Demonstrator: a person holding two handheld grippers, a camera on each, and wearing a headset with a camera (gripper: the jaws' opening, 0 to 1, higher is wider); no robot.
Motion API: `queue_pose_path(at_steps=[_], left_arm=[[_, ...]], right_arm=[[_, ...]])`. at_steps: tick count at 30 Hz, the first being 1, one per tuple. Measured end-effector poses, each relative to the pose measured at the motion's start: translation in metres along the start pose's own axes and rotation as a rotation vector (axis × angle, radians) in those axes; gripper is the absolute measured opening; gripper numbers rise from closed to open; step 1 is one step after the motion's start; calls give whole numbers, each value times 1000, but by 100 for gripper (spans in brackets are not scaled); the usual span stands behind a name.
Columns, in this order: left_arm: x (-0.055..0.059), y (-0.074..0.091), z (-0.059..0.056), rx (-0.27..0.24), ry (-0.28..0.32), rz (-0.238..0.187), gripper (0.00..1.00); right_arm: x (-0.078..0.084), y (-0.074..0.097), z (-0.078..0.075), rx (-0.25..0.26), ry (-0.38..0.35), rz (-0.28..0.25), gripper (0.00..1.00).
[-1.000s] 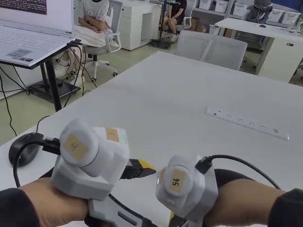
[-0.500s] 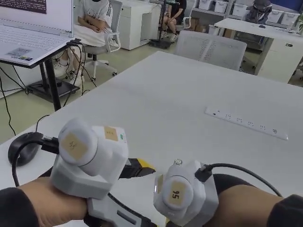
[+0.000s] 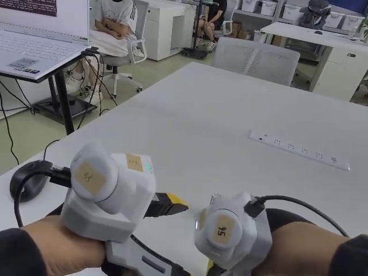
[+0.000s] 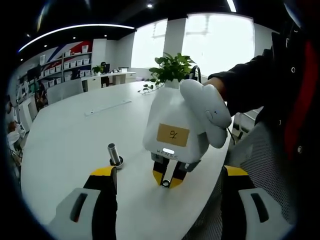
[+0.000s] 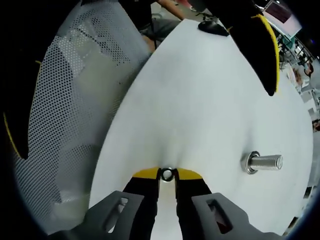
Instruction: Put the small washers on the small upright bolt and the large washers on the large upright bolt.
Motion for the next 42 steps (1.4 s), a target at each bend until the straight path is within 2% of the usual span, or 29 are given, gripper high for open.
queue_pose_path(at_steps=[4, 11, 14, 21, 42], left_arm=[[0, -1, 0, 2, -1, 1, 86], [-1, -2, -1, 6, -3, 2, 86], [-1, -3, -1, 9, -3, 1, 86], [-2, -2, -1, 8, -5, -1, 86], [-3, -2, 0, 5, -1, -9, 85]], right_arm=[[9, 3, -2, 6, -1, -1, 12], [26, 7, -6, 13, -58, 11, 14], [29, 8, -7, 17, -73, 5, 14], [39, 10, -9, 26, -99, 28, 16], [34, 9, -11, 20, -94, 24, 15]])
Point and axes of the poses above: the centre of the closed fingertips' face, and the gripper's own axes: y roughly backward along the fingers, z roughly to its left, x roughly out of its underside, the point moved 4 cm from there along y, roughly backward along the fingers, and after that the axes turned 9 degrees about x, right-handed, at the moved point
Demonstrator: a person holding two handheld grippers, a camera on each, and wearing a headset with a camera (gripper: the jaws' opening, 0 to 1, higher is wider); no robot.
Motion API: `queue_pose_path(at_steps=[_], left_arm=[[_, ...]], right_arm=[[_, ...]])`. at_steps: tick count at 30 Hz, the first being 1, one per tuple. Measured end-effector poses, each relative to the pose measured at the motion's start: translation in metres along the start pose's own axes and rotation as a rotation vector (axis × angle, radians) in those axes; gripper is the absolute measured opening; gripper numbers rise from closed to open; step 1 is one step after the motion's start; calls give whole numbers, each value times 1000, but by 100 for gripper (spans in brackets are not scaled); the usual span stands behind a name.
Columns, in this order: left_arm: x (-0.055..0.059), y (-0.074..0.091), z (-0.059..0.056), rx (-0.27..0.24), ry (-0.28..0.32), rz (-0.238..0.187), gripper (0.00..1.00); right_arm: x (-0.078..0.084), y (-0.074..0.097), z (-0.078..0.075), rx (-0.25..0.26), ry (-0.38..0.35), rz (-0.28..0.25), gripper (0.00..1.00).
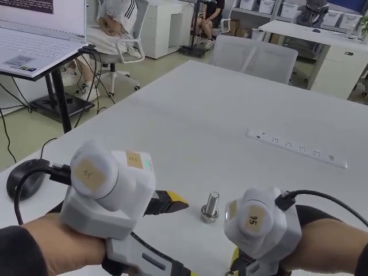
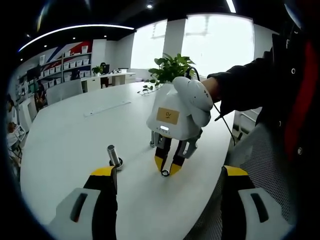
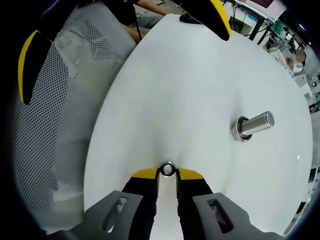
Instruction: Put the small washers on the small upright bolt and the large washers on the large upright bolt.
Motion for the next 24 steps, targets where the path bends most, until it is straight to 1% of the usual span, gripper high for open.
queue_pose_path(at_steps=[7, 14, 18, 24], left_arm=[[0, 0, 0, 0, -1, 2, 85], [-1, 0, 0, -1, -1, -1, 85], [0, -1, -1, 1, -2, 0, 85], [-2, -2, -1, 4, -6, 3, 85]], right_arm=[[0, 0, -1, -3, -18, -8, 13], [1, 1, -1, 2, -19, -2, 13], [8, 3, -2, -1, -26, 19, 13], [17, 7, -3, -1, -51, 25, 13]])
Point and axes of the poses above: the centre of the closed fingertips' face, and the gripper's own axes: y roughly backward along the fingers, z roughly to its left, x roughly out of its underside, the point moved 4 cm from there along y, roughly backward along the fingers, and after that the axes turned 9 degrees about x, right-handed, at the moved point
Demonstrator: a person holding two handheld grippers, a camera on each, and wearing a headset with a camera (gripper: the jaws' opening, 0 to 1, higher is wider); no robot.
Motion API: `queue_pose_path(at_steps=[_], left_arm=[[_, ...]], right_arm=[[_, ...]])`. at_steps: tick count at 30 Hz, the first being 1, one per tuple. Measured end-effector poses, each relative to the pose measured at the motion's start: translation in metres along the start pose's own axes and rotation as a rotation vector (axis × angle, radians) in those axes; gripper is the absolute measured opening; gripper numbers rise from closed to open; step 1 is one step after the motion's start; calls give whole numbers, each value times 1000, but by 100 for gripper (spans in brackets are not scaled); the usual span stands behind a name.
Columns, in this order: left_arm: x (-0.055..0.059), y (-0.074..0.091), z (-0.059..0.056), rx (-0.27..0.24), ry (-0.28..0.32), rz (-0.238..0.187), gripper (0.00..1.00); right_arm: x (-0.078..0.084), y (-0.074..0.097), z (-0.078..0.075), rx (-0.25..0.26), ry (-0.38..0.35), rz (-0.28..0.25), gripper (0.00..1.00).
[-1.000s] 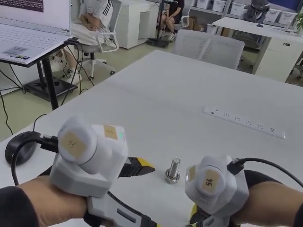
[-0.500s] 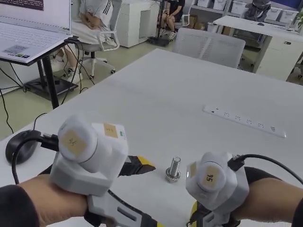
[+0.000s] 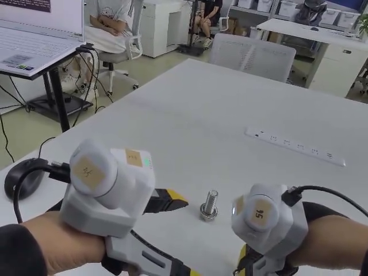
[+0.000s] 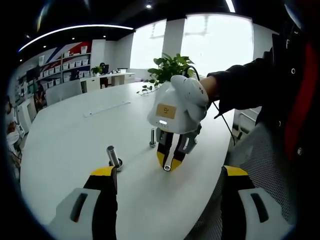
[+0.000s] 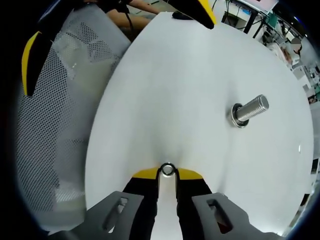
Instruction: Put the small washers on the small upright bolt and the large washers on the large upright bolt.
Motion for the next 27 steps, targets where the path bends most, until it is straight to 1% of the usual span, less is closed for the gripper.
queue_pose_path(at_steps=[3, 10, 14, 17, 27], left_arm=[[-1, -1, 0, 4, -1, 3, 85], [-4, -5, 1, 16, -9, 11, 85], [-6, -8, 1, 26, -15, 17, 85], [-7, -11, 1, 34, -19, 23, 85], [-10, -21, 1, 65, -29, 41, 85]], right_arm=[[4, 4, -1, 5, -9, 1, 13], [21, 14, -6, 15, -37, 19, 13], [29, 19, -6, 16, -48, 32, 13], [33, 24, -6, 15, -55, 38, 13], [50, 41, -10, 36, -100, 49, 13]])
Point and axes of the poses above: the centre of the closed fingertips' face, and the gripper's own axes: y roughly backward along the fingers, z roughly to its left, x roughly out of its underside, the point moved 4 cm from there along y, roughly backward along the fingers, and after that the axes turned 9 degrees about x, right-handed, at the moved point
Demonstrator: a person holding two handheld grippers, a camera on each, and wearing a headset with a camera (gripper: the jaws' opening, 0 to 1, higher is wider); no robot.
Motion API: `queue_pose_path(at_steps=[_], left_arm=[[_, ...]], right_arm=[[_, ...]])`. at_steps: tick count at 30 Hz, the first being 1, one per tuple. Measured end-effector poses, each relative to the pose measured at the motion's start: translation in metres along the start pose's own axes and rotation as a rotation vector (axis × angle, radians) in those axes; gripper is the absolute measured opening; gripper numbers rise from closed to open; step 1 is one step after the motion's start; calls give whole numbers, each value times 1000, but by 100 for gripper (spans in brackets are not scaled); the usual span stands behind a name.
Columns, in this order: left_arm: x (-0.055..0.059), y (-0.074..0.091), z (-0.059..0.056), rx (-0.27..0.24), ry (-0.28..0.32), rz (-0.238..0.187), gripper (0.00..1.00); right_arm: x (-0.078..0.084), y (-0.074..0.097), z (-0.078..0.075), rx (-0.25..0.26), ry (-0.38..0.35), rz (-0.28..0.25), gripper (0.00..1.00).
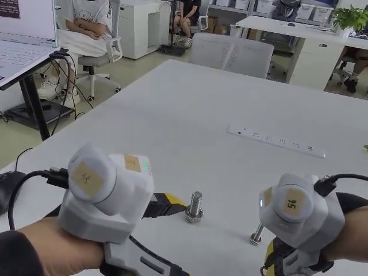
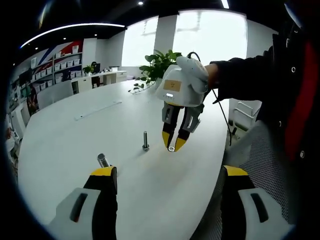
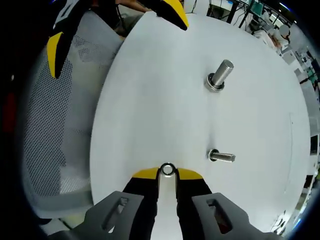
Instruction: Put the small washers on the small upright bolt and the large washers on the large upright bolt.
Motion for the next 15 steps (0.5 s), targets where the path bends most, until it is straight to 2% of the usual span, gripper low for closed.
queue_pose_path(at_steps=[8, 15], left_arm=[[-2, -6, 2, 18, -4, 7, 85], [-4, -12, 6, 26, -2, 10, 85]], right_arm=[[15, 14, -10, 25, -26, 10, 13], [20, 33, -27, 66, -46, 8, 13]])
Point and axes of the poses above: the centre of the closed fingertips' face, and the gripper's own axes: y roughly backward along the fingers, z roughly to its left, x roughly out of its underside, the point moved 4 cm from there along y, roughly backward along the fingers, and after that the axes turned 9 degrees about x, right-handed, at the moved point
